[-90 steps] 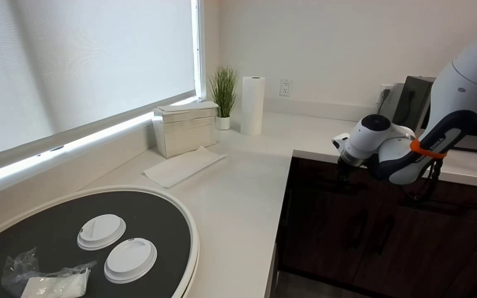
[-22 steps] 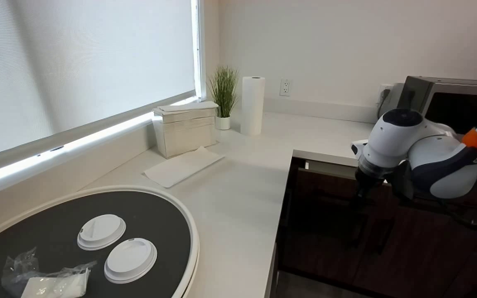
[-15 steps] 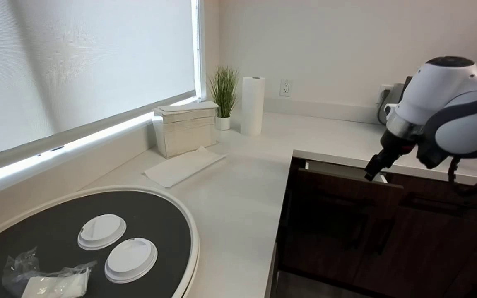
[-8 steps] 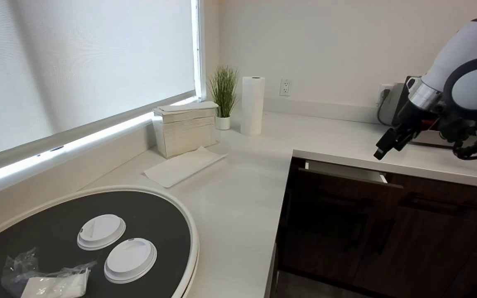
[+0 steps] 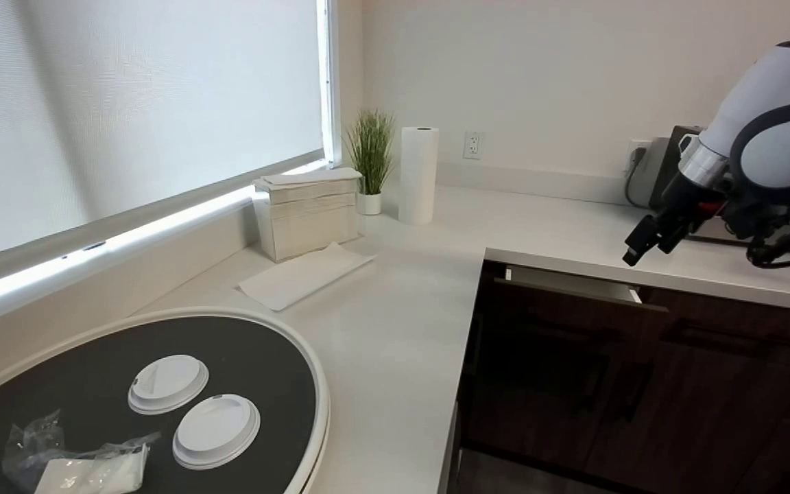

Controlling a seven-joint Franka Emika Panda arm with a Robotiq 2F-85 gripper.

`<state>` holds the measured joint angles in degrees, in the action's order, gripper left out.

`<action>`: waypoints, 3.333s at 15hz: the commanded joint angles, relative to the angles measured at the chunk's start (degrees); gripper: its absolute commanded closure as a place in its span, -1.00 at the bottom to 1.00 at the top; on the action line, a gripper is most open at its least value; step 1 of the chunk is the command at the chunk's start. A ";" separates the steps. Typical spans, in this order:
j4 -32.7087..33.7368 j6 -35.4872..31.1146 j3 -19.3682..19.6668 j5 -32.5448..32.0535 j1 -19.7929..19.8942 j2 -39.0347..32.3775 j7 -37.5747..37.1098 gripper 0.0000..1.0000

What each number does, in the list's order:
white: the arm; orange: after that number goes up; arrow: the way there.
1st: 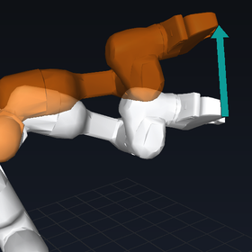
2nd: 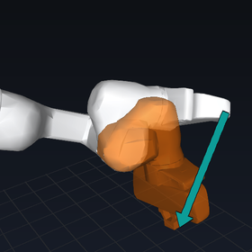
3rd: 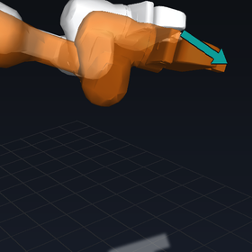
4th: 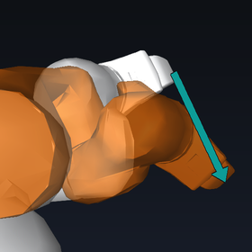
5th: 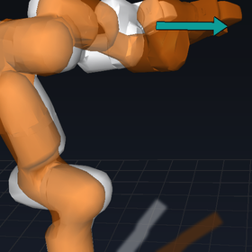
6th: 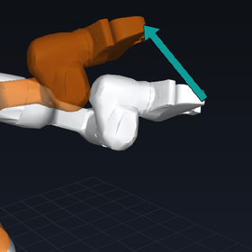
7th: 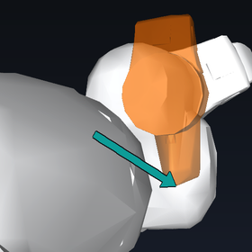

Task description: Pull open the drawer

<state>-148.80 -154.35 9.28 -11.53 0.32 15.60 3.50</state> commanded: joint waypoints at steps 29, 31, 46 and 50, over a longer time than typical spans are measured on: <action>30.09 -18.33 5.51 9.98 -1.90 -47.83 -24.71 1.00; 30.33 -18.07 5.14 10.99 -1.69 -48.30 -23.97 1.00; 26.27 6.71 -4.78 14.84 2.07 -37.92 -14.31 1.00; 24.91 12.65 -7.54 19.41 3.74 -36.43 -11.20 1.00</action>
<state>-121.01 -145.97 4.46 3.34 2.36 -23.52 -11.00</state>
